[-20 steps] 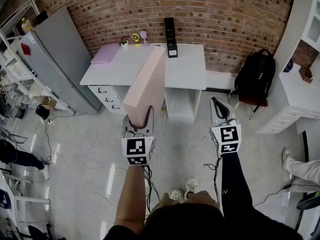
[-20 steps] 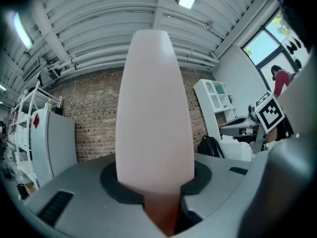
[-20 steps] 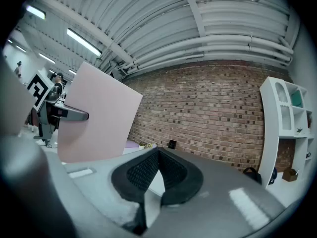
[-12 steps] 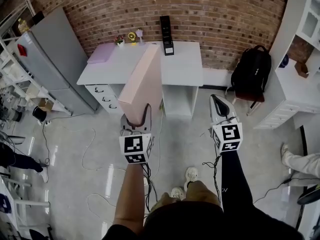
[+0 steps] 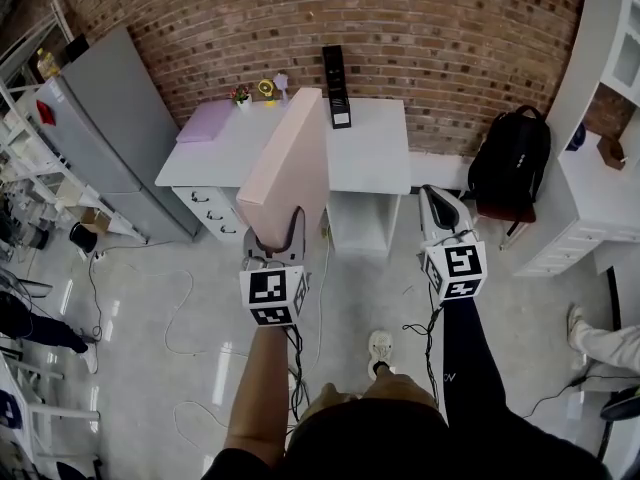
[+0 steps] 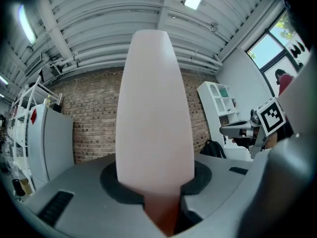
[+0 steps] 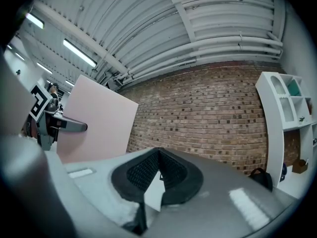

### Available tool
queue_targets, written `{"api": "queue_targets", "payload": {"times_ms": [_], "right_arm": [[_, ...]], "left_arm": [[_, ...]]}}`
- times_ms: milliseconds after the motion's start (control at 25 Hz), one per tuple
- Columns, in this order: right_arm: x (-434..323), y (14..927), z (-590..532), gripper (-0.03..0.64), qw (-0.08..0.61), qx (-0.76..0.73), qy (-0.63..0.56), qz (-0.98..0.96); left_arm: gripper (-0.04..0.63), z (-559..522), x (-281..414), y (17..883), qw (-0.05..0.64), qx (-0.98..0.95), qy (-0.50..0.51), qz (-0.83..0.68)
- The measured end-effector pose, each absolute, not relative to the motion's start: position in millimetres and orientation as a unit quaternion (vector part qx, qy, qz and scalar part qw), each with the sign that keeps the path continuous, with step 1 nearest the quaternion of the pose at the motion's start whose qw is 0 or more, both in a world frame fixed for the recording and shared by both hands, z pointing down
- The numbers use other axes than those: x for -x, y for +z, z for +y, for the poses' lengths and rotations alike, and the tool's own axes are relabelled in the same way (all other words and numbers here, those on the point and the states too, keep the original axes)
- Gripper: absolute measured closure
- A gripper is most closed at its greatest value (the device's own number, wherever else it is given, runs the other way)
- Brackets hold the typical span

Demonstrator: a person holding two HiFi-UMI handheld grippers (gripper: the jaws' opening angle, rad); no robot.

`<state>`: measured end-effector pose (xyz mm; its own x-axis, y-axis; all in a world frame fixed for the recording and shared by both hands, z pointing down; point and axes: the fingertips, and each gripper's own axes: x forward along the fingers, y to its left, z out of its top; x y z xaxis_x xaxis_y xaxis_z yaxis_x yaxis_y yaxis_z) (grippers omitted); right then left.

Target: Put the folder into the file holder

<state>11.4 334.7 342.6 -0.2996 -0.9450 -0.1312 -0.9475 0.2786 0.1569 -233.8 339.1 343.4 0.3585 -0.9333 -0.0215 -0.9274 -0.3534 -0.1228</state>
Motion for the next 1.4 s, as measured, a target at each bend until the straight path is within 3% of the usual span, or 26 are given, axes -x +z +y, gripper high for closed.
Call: {"api": "queue_targets", "payload": {"times_ms": [720,1400], "right_arm": [[-71,343,171,0.617,0.017,0.561,0.092,0.823],[-110,346,109,0.617,0.013,0.566,0.093,0.819]], "left_arm": [[0.456,187,175,334,0.055,0.793,-0.023,0.606],[0.456,109,137,334,0.045,0.802,-0.013,0.595]]}}
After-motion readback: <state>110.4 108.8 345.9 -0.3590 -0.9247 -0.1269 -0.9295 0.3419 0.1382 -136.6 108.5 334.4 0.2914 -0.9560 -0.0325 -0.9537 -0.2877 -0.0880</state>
